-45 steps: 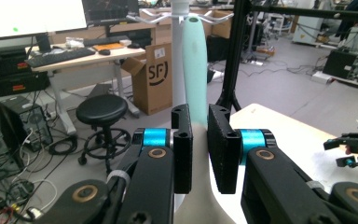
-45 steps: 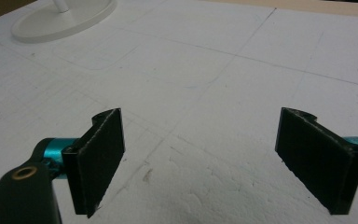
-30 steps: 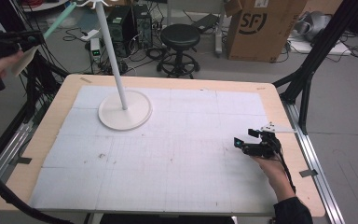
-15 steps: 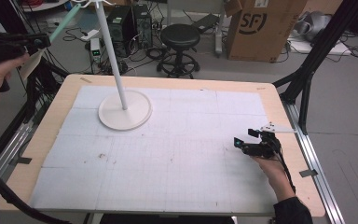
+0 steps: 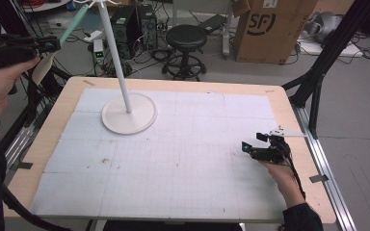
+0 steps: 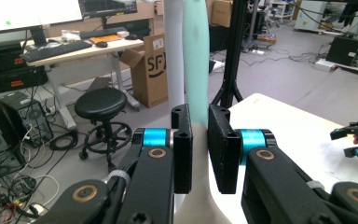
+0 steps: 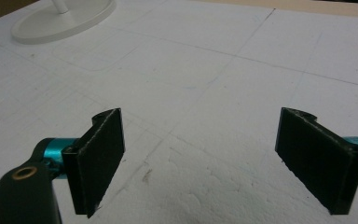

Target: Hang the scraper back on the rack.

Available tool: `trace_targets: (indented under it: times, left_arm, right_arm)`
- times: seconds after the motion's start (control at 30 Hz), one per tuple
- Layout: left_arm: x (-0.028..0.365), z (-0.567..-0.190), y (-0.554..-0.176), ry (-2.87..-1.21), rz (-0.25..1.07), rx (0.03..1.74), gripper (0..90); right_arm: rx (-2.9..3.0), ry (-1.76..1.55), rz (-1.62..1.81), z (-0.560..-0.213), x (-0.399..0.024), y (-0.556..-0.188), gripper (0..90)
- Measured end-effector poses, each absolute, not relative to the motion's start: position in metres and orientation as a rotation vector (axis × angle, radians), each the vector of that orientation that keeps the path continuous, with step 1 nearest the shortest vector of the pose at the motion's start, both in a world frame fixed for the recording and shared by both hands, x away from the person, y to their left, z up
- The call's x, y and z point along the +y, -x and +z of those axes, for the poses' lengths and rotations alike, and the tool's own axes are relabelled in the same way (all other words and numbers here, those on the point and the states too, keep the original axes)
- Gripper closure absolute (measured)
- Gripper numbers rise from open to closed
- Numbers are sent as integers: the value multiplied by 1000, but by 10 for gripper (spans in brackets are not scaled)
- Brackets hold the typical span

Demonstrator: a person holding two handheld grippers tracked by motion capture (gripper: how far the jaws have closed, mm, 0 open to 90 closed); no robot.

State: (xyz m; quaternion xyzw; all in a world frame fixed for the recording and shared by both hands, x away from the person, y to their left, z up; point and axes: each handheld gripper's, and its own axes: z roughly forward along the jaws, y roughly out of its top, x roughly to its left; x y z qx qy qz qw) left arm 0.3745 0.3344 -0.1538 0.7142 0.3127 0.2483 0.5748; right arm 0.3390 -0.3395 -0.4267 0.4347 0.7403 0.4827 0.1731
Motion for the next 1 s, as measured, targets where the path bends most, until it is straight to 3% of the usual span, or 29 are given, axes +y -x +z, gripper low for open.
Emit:
trace_targets:
  times: [0.27,0.3,0.4,0.43,0.6,0.77,1.0]
  left_arm:
    - [326,-165,-383,-1687,583,759,792]
    - [324,-168,-383,-1671,580,762,757]
    - [321,-179,-382,-1655,572,781,513]
    - [320,-182,-381,-1653,576,784,513]
    - [308,-219,-372,-1641,556,756,345]
    - [288,-269,-359,-1690,517,700,269]
    - [262,-338,-343,-1713,441,670,235]
  right_arm:
    - [2100,-1234,1369,-426,-340,-339,146]
    - [2100,-1233,1370,-427,-340,-339,146]
    - [2102,-1232,1369,-426,-340,-338,146]
    - [2102,-1232,1369,-426,-340,-338,146]
    - [2103,-1224,1368,-426,-339,-339,146]
    - [2108,-1221,1365,-427,-338,-339,146]
    - [2118,-1217,1355,-427,-337,-339,146]
